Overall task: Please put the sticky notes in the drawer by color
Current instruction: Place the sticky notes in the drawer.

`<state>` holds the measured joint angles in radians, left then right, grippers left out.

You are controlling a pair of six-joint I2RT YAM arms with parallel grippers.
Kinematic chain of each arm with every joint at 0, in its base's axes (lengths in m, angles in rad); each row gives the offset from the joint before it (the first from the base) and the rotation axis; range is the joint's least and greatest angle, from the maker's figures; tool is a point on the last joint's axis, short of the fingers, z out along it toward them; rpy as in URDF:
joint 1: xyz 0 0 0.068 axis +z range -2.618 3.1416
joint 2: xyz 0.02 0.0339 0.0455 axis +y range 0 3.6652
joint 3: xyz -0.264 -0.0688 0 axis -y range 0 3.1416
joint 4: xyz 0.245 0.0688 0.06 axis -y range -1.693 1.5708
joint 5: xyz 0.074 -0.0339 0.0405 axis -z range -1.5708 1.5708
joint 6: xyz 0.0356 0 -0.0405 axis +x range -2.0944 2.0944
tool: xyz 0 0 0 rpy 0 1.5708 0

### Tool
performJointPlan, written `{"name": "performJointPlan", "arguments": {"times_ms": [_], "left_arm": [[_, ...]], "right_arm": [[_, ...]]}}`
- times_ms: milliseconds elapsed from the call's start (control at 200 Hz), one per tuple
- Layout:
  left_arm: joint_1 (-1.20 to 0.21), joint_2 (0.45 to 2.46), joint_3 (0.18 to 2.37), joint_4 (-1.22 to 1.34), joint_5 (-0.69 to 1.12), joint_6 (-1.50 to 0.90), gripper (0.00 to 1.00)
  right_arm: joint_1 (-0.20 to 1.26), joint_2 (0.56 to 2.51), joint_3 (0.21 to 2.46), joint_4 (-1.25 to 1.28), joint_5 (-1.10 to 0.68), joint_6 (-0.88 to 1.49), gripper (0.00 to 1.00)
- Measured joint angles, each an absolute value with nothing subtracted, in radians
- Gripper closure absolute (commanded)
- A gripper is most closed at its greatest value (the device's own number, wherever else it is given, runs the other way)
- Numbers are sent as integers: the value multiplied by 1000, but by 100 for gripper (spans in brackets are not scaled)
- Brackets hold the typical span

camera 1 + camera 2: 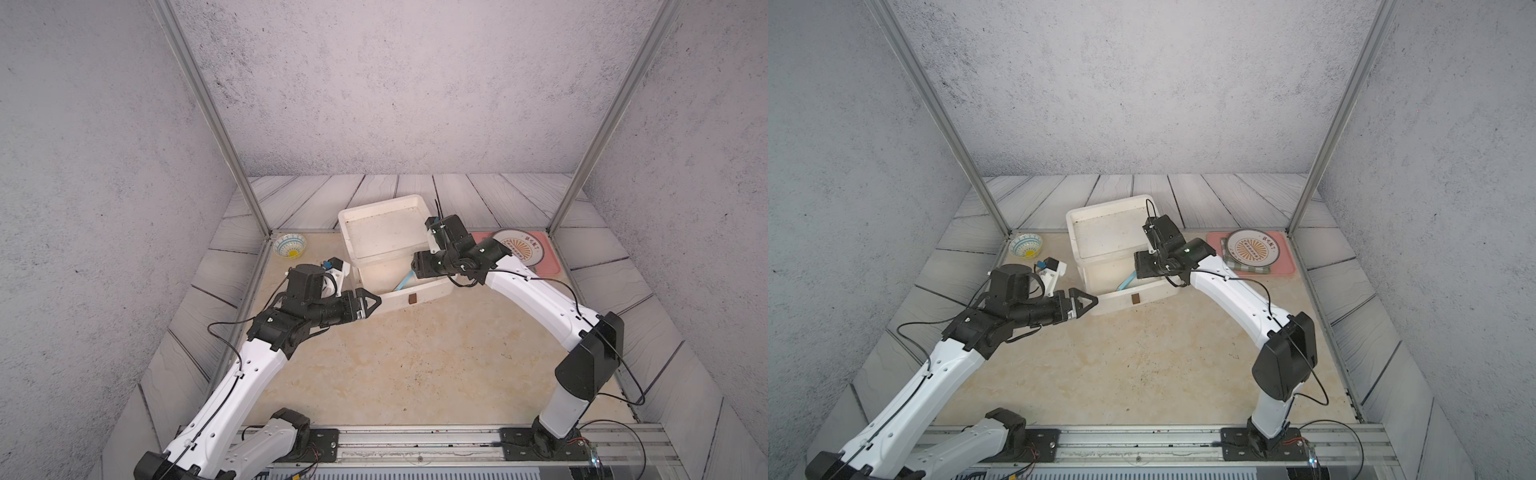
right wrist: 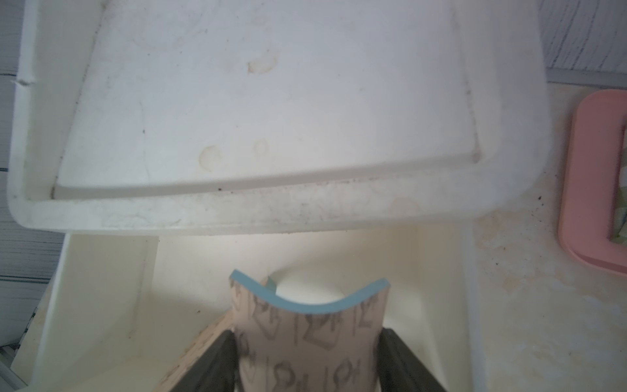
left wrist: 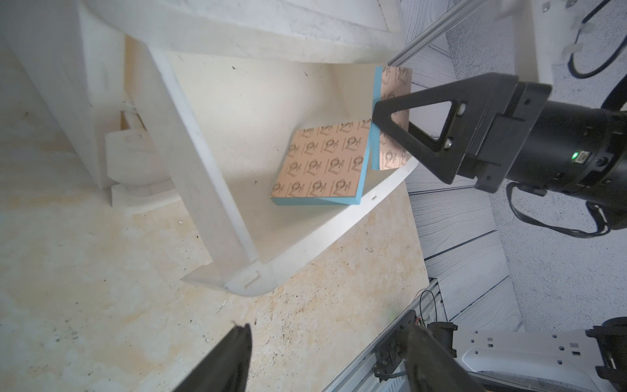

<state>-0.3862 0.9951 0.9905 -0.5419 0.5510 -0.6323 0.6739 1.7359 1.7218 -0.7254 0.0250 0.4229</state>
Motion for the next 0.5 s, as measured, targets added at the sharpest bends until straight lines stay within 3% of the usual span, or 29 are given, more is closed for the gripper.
{"name": "performJointPlan", "arguments": {"times_ms": [280, 500], "left_arm": [[-382, 995, 990, -542, 566, -635, 24], [-382, 988, 982, -542, 568, -635, 24]], "right_arm": [[673, 1736, 1762, -764, 25, 395, 12], [673, 1723, 1769, -783, 15, 387, 10]]}}
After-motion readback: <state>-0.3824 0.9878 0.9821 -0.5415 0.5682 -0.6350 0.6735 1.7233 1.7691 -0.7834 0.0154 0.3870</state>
